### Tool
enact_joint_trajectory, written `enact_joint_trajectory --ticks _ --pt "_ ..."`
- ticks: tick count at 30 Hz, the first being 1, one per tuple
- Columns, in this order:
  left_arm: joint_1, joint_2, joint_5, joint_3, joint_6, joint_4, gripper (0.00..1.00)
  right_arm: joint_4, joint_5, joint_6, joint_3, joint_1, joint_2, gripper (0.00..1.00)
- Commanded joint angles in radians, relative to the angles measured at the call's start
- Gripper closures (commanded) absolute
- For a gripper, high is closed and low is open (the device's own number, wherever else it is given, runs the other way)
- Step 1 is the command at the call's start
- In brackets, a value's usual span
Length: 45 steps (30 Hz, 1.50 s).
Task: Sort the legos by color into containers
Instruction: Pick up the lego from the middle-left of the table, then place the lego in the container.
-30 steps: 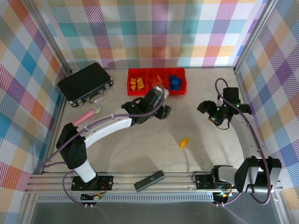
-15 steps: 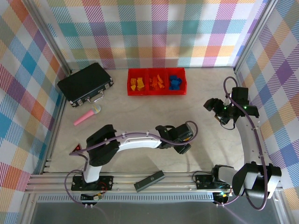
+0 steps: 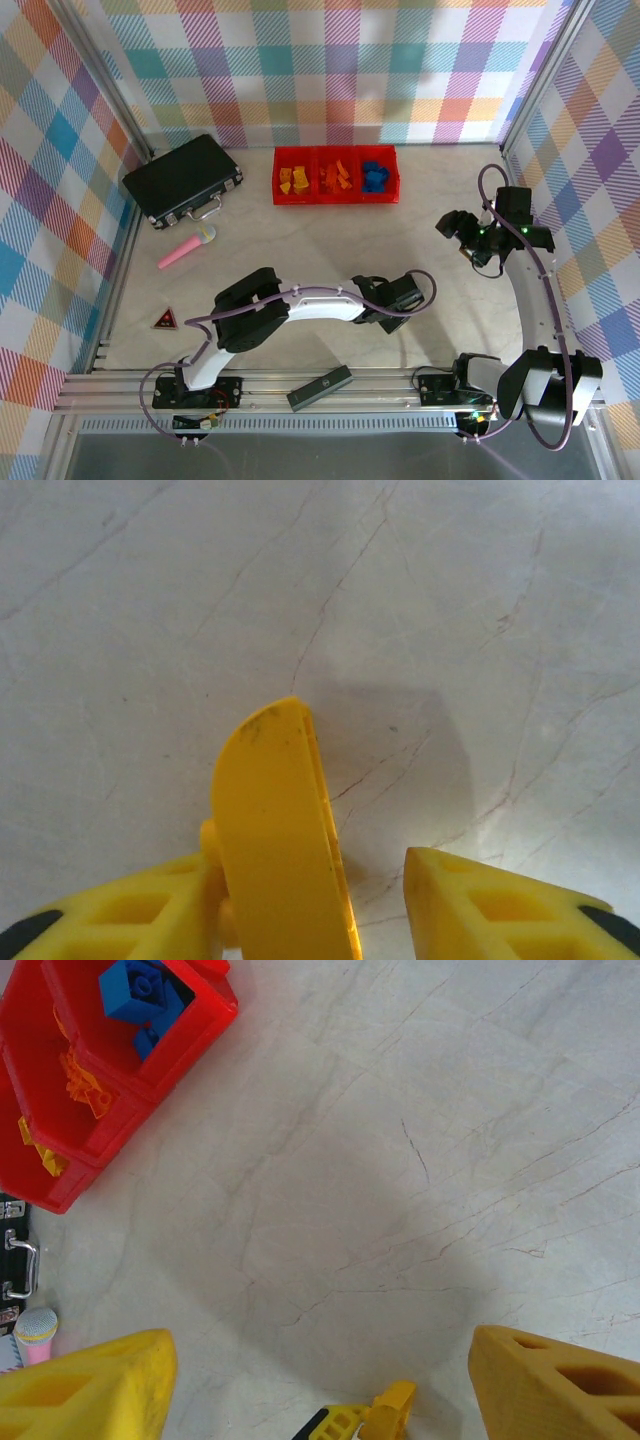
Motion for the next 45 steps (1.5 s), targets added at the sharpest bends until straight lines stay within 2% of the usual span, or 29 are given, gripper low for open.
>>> enact_joint_trajectory --ticks 1,7,11,15,17,21,25,29,34,37,45 --pt "-0.002 0.015 0.003 0.029 -0.003 0.003 0.61 -0.023 -0.011 -0.024 0.026 -0.004 -0.014 0.23" --pt "-0.002 -0.011 -0.035 0.005 -0.004 0.020 0.71 -0.012 -0.014 -0.024 0.009 -0.004 -0.013 0.23" --pt "0.018 -0.062 -0.061 -0.016 0.010 0.027 0.71 -0.013 -0.022 -0.025 0.005 -0.004 -0.010 0.23" --pt "0.081 -0.129 -0.106 -0.050 0.053 0.041 0.71 0.005 -0.035 -0.031 -0.015 -0.005 -0.012 0.23" --pt "0.126 -0.169 -0.140 -0.071 0.083 0.049 0.71 0.008 -0.053 -0.050 -0.020 -0.004 0.002 0.22" --pt "0.273 -0.244 -0.140 -0.091 0.118 0.065 0.71 -0.003 -0.069 -0.072 -0.020 -0.003 0.026 0.23" --pt "0.438 -0.267 -0.110 -0.049 0.128 0.076 0.70 0.054 -0.163 -0.094 -0.054 0.000 0.035 0.23" --pt "0.586 -0.219 -0.058 0.042 0.128 0.078 0.69 0.052 -0.171 -0.099 -0.062 0.016 0.069 0.23" --pt "0.723 -0.062 -0.044 0.263 0.104 0.026 0.68 0.064 -0.160 -0.087 -0.077 0.057 0.082 0.23" --pt "0.768 0.057 -0.062 0.441 0.081 -0.062 0.68 0.065 -0.151 -0.080 -0.078 0.078 0.087 0.23" --pt "0.819 0.277 -0.087 0.739 0.086 -0.141 0.68 0.058 -0.092 -0.056 -0.084 0.104 0.080 0.23"
